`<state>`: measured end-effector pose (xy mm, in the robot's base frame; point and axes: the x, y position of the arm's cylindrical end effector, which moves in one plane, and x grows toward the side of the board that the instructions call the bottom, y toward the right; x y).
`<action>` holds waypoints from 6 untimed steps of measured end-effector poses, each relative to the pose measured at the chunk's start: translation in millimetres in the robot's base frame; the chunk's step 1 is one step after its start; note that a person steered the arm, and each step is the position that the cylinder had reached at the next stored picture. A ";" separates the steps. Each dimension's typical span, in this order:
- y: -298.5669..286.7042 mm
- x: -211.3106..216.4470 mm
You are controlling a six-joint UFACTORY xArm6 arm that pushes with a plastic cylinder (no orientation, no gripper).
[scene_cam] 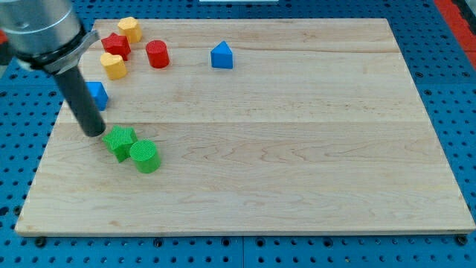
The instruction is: Bring the blue cube at the left side of the blue triangle
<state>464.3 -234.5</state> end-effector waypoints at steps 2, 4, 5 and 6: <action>-7.5 -64.8; 89.0 -104.1; 131.5 -115.7; 132.5 -133.3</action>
